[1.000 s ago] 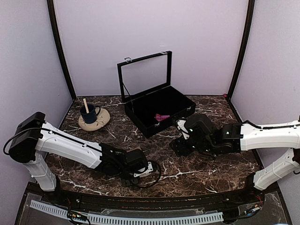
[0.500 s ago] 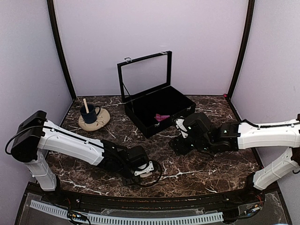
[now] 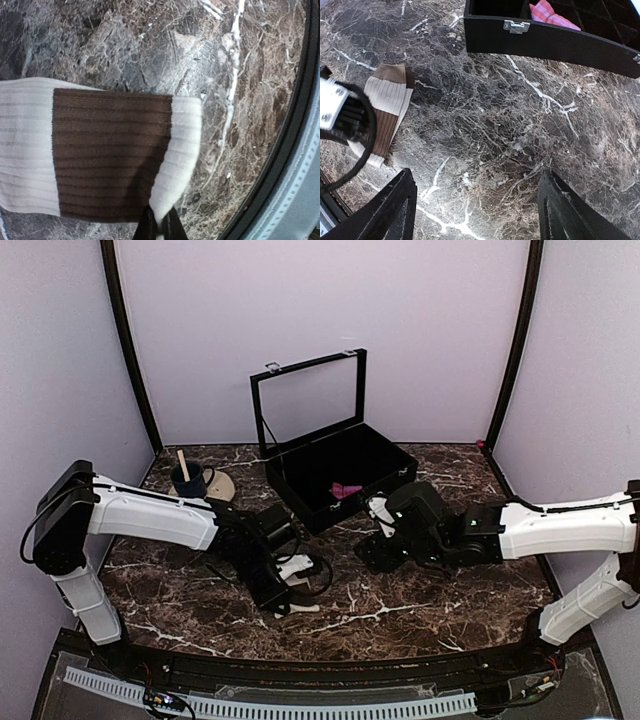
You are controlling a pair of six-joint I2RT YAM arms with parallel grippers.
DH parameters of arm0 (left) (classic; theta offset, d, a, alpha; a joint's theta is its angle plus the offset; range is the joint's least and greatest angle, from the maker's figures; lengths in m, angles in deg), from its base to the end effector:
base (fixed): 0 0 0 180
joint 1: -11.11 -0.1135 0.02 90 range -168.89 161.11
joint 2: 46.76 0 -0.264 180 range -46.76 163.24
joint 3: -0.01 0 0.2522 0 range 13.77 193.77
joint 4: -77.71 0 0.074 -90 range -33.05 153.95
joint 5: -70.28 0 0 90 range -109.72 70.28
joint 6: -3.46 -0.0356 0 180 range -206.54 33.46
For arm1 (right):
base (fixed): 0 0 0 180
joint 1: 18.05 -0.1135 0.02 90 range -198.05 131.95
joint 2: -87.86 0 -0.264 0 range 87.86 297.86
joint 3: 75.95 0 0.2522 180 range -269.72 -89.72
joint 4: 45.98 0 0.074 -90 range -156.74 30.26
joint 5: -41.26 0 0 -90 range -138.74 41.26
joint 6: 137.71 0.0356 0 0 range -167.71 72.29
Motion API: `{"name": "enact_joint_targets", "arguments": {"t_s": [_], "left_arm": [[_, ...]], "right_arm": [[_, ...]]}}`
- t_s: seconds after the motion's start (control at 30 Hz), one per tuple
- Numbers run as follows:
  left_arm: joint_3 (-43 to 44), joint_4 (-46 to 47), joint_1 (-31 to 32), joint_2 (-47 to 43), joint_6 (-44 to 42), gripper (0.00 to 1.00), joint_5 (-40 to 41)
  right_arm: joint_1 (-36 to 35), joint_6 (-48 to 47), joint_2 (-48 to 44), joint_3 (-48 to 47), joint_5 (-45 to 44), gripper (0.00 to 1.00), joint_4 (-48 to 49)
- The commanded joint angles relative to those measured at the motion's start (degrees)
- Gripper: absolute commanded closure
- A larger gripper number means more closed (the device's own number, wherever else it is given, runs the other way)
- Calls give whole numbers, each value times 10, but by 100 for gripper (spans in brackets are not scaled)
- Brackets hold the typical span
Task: Roll the socks
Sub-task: Roll the sock at the center of the board.
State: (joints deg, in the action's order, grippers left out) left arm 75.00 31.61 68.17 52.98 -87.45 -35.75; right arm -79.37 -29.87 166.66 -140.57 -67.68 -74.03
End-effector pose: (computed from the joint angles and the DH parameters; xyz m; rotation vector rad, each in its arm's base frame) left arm 0.1708 -0.2816 0.1659 1.4754 2.5202 -0.5945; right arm 0.1507 0.2515 0.2383 -0.6874 2.1780 0.3498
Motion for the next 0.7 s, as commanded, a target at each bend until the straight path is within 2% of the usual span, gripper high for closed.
{"name": "enact_joint_targets", "arguments": {"t_s": [0.0, 0.3, 0.67], "left_arm": [[11, -41, -39, 7, 23, 100, -150], [-9, -49, -92, 43, 35, 99, -306], [-56, -23, -124, 40, 58, 99, -340]], "right_arm": [[6, -17, 5, 15, 26, 24, 42], [-21, -72, 19, 26, 80, 19, 65], [-99, -139, 73, 9, 106, 23, 95]]}}
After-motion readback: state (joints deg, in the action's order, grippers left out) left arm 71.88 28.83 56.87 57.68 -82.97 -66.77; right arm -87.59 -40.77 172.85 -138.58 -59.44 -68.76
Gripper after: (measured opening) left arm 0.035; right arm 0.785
